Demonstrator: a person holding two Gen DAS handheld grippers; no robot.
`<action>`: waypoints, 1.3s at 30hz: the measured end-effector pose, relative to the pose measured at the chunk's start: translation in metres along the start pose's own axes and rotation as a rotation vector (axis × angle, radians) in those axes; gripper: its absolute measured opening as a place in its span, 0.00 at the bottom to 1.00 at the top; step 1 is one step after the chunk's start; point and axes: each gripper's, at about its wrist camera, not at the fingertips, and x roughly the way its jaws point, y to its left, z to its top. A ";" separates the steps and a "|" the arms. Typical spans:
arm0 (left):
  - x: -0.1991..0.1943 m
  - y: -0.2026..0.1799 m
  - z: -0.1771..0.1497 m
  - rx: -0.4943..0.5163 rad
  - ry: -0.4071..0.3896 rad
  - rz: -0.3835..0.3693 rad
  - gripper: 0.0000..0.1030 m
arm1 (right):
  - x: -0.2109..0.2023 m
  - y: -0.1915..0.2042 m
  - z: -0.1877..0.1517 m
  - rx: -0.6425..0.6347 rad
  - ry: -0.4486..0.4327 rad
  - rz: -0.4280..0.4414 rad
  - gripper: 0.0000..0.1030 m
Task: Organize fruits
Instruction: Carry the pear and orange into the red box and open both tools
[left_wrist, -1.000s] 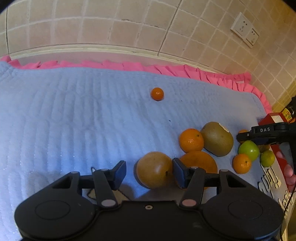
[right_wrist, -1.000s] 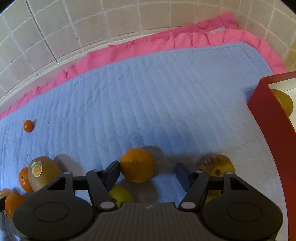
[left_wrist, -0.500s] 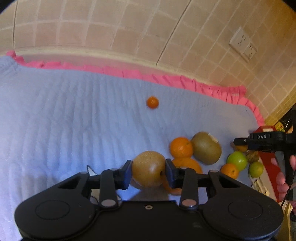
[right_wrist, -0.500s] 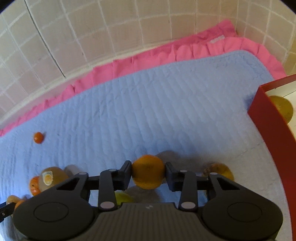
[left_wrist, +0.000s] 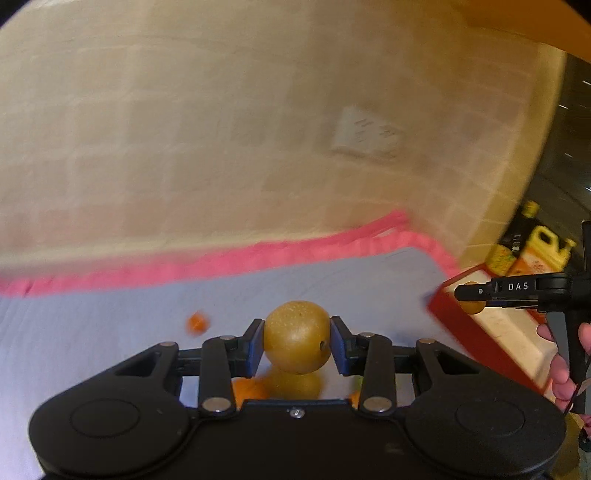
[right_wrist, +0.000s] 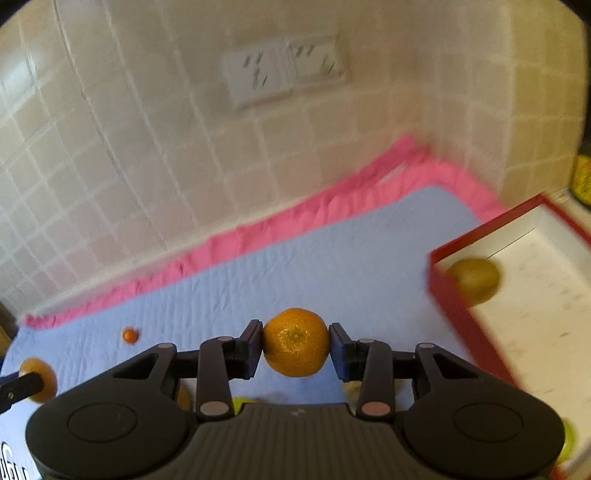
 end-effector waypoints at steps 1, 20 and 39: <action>0.004 -0.011 0.009 0.014 -0.012 -0.019 0.43 | -0.012 -0.008 0.007 0.003 -0.026 -0.014 0.39; 0.155 -0.283 0.068 0.360 0.079 -0.437 0.43 | -0.127 -0.226 0.022 0.280 -0.207 -0.314 0.40; 0.314 -0.338 -0.019 0.531 0.447 -0.353 0.43 | 0.004 -0.296 -0.031 0.405 0.098 -0.343 0.40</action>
